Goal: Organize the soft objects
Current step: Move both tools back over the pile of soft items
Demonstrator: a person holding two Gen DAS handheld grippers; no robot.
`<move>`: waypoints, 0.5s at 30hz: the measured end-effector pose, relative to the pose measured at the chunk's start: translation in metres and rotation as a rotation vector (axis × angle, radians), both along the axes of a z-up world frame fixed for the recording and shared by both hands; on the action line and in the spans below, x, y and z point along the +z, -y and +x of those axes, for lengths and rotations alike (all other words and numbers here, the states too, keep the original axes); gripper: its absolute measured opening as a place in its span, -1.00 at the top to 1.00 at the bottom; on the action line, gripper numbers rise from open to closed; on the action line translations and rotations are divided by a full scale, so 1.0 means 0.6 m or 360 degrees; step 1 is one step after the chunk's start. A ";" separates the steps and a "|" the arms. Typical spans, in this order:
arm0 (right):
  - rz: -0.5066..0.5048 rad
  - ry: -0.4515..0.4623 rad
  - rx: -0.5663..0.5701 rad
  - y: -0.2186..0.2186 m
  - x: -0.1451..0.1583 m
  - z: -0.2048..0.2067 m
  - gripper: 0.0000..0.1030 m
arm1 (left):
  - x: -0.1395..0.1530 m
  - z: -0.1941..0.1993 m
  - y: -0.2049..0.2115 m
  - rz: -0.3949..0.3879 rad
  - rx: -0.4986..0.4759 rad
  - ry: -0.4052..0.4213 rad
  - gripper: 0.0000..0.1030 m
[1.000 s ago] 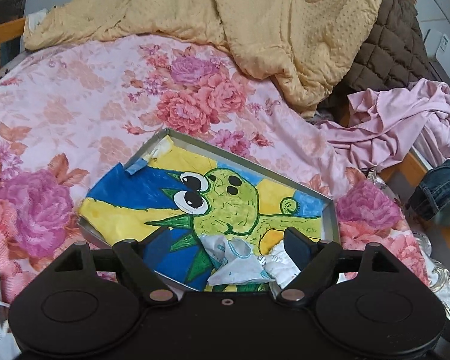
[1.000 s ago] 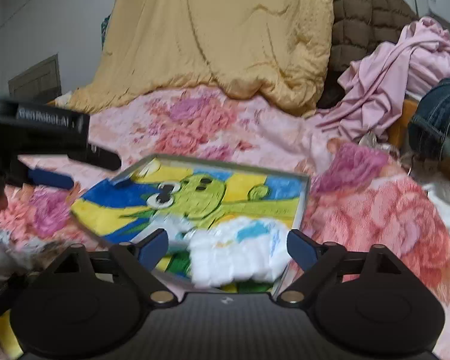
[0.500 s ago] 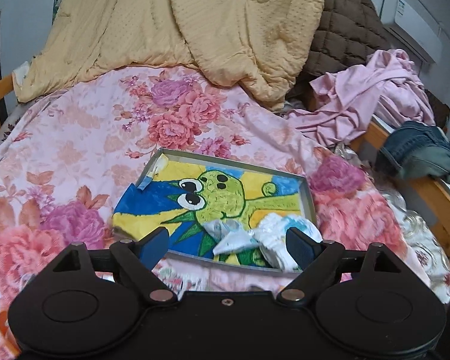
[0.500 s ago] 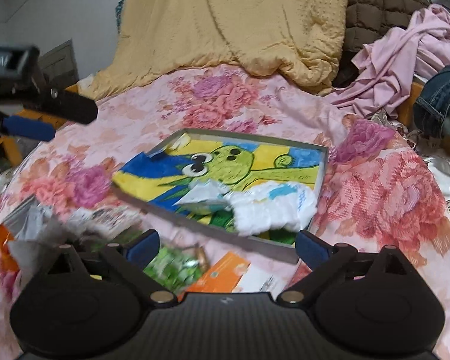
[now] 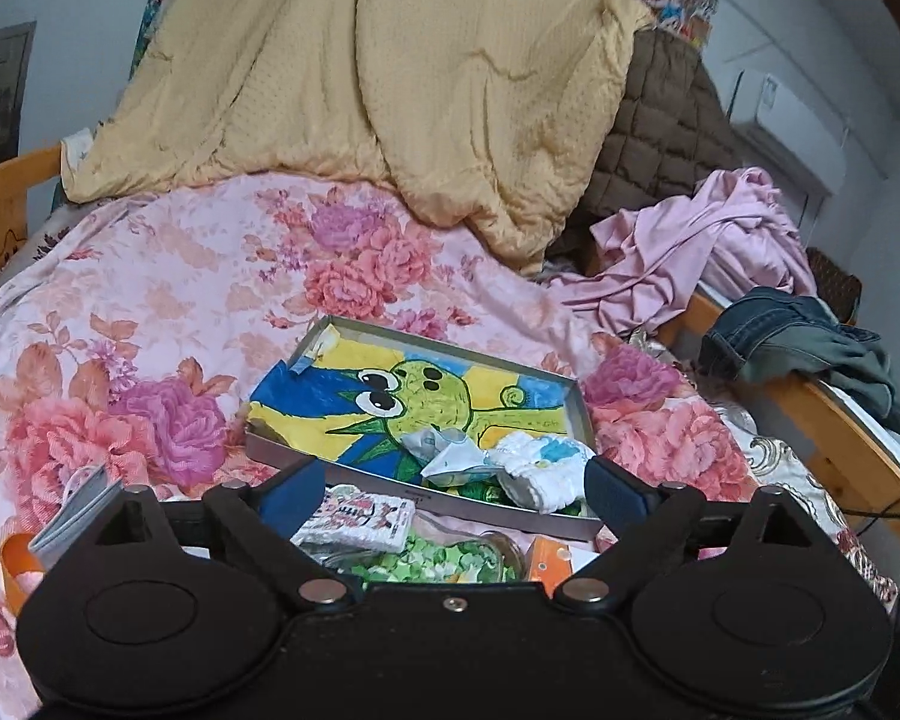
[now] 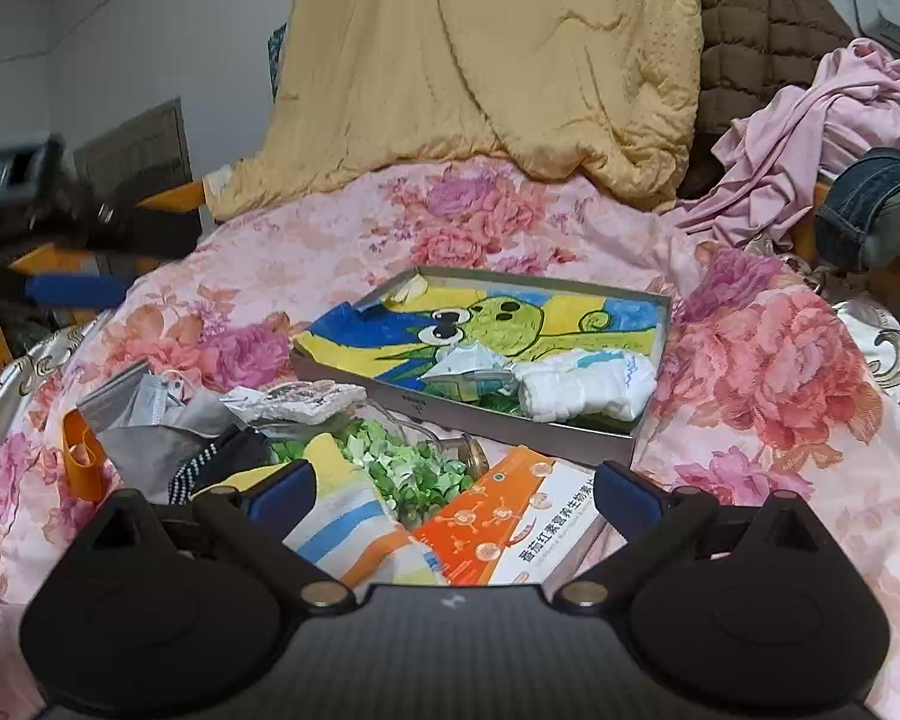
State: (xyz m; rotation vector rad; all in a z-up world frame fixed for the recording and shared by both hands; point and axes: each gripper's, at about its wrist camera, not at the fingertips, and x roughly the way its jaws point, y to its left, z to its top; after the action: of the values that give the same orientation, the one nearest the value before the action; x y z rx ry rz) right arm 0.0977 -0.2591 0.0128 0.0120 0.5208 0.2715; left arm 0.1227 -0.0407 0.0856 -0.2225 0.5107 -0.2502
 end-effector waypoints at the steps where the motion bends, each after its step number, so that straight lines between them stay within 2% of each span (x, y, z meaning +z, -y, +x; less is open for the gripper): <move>1: 0.0007 0.0011 -0.0007 0.001 0.001 -0.005 -0.96 | -0.005 -0.007 -0.004 -0.0014 0.0000 0.0011 -0.85; 6: 0.0024 0.0041 -0.0038 0.000 -0.001 -0.025 -0.96 | -0.035 -0.042 -0.016 -0.0043 -0.0012 0.0062 -0.98; 15: -0.0030 0.0052 0.0037 -0.020 -0.014 -0.067 -0.99 | -0.096 -0.096 -0.031 0.0033 -0.0059 0.0089 -0.98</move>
State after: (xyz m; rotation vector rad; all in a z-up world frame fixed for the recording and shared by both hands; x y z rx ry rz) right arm 0.0578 -0.2472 0.0044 -0.0167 0.4909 0.2889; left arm 0.0651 -0.0219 0.0280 -0.1857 0.4622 -0.2867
